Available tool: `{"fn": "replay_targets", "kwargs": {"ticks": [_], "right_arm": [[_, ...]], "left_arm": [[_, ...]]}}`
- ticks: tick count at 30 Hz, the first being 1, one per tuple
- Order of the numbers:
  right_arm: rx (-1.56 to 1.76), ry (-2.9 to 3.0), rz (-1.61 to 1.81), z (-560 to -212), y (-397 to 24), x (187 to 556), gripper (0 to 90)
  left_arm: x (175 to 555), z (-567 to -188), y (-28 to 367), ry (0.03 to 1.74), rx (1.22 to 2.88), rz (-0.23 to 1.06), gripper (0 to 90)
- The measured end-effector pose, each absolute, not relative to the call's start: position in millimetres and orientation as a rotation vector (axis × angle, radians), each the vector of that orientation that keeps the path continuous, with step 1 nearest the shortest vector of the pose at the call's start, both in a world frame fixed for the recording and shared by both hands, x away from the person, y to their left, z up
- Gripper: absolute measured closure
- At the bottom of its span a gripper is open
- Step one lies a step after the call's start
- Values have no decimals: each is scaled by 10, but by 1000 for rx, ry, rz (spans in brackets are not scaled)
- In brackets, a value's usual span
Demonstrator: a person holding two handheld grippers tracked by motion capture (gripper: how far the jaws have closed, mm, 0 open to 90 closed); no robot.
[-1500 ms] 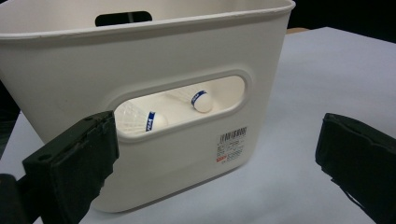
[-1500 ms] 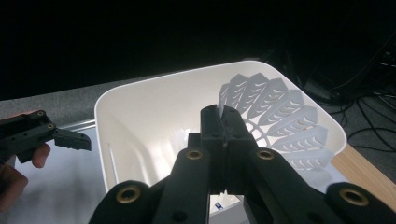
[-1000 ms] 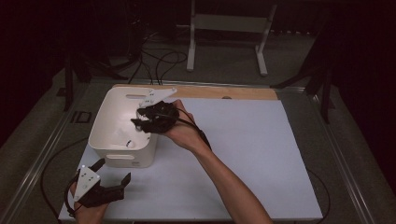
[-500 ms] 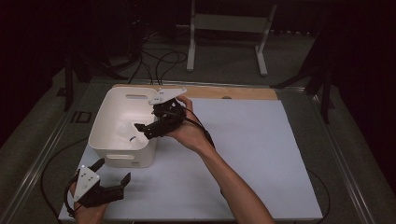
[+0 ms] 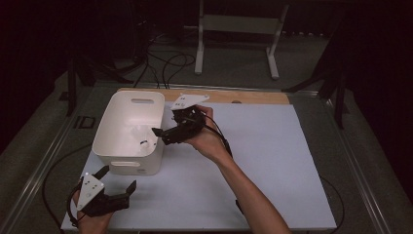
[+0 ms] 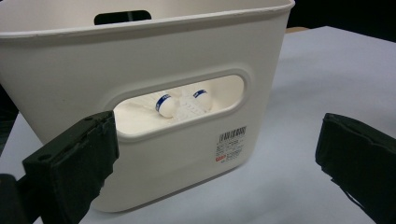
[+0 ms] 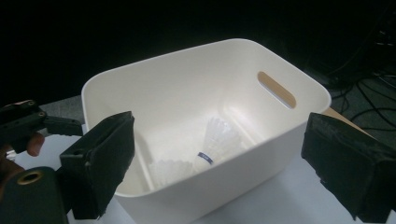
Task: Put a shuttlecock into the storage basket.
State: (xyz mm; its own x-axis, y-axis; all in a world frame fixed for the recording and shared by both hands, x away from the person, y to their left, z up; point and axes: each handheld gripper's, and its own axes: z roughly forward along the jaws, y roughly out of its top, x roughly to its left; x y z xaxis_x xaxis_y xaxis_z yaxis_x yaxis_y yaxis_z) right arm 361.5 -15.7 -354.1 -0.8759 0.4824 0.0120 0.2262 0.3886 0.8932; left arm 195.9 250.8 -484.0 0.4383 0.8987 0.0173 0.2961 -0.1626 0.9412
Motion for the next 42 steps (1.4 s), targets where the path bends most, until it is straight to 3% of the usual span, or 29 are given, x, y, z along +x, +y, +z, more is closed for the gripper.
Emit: {"fn": "replay_targets", "kwargs": {"ticks": [42], "right_arm": [[782, 2312, 1414, -3862, -1025, 3484, 94]], "left_arm": [[1964, -4845, 2484, 1046, 1703, 750, 0]]}}
